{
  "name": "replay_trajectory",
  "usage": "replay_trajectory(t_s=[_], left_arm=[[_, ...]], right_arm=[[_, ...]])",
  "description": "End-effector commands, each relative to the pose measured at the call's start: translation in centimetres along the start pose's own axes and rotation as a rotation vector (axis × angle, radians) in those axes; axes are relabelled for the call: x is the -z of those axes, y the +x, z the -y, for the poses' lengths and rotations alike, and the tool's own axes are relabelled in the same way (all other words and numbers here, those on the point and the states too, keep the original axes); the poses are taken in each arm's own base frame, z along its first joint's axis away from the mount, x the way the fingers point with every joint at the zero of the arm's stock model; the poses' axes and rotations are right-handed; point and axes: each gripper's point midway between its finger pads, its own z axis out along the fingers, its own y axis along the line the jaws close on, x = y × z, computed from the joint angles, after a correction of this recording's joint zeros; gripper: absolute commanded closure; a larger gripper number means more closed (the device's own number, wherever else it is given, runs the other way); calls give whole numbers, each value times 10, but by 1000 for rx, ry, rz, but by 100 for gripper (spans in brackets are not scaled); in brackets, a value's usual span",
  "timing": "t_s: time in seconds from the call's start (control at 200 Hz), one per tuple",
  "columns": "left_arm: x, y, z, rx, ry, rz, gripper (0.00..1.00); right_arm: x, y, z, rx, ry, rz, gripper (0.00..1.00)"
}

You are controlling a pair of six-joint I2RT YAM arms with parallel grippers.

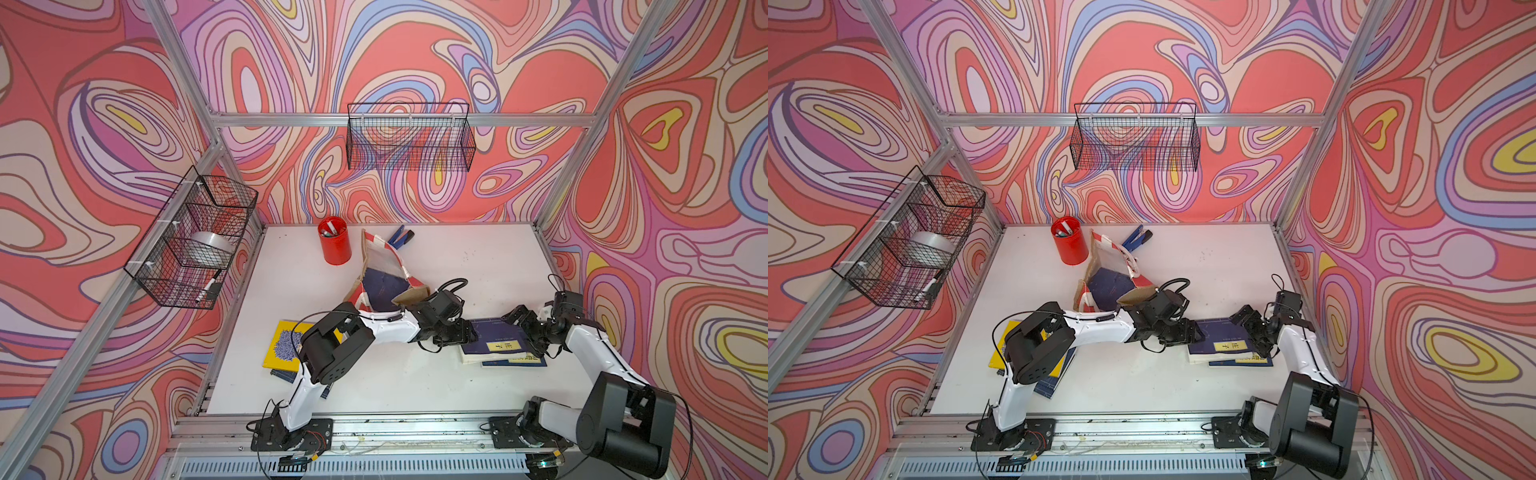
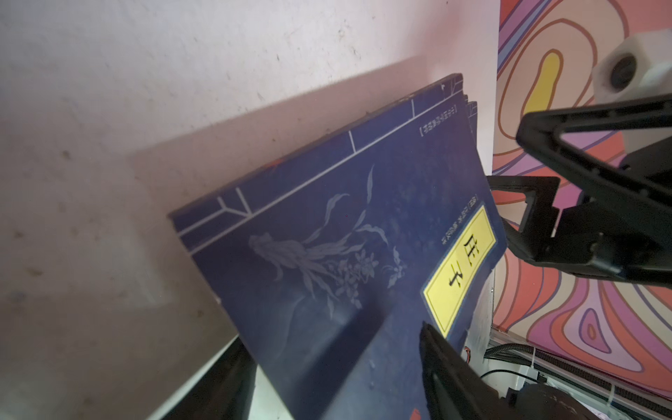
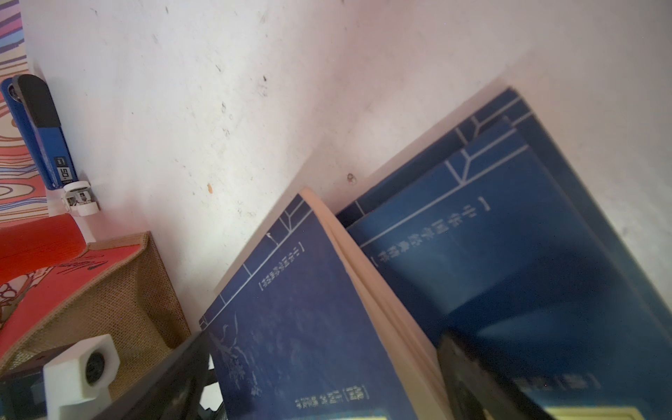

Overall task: Put the books into the canvas bag
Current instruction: Pick up the book from the book.

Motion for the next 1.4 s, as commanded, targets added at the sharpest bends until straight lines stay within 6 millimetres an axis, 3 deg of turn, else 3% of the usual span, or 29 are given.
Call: replay_trajectory(t_s=[0.0, 0.331, 0.621, 0.731, 0.826, 0.906, 1.137, 1.397], left_arm=[[-11, 0, -8, 27, 43, -8, 38], [10, -7, 2, 14, 73, 46, 74], [18, -15, 19, -15, 140, 90, 82], [19, -17, 28, -23, 186, 96, 78], [14, -16, 27, -25, 183, 79, 54], [8, -15, 22, -8, 187, 64, 44], [-4, -10, -10, 45, 83, 35, 40], [7, -10, -50, 68, -101, 64, 39]], right_arm=[[-4, 8, -3, 4, -17, -25, 2], [-7, 9, -4, 8, -15, -34, 2], [-8, 10, -6, 16, -20, -44, 2], [-9, 12, -7, 20, -24, -50, 2], [-10, 12, -7, 22, -21, -55, 2], [-11, 12, -7, 22, -20, -59, 2], [-12, 13, -7, 26, -17, -63, 2], [-14, 13, -7, 29, -13, -69, 2]])
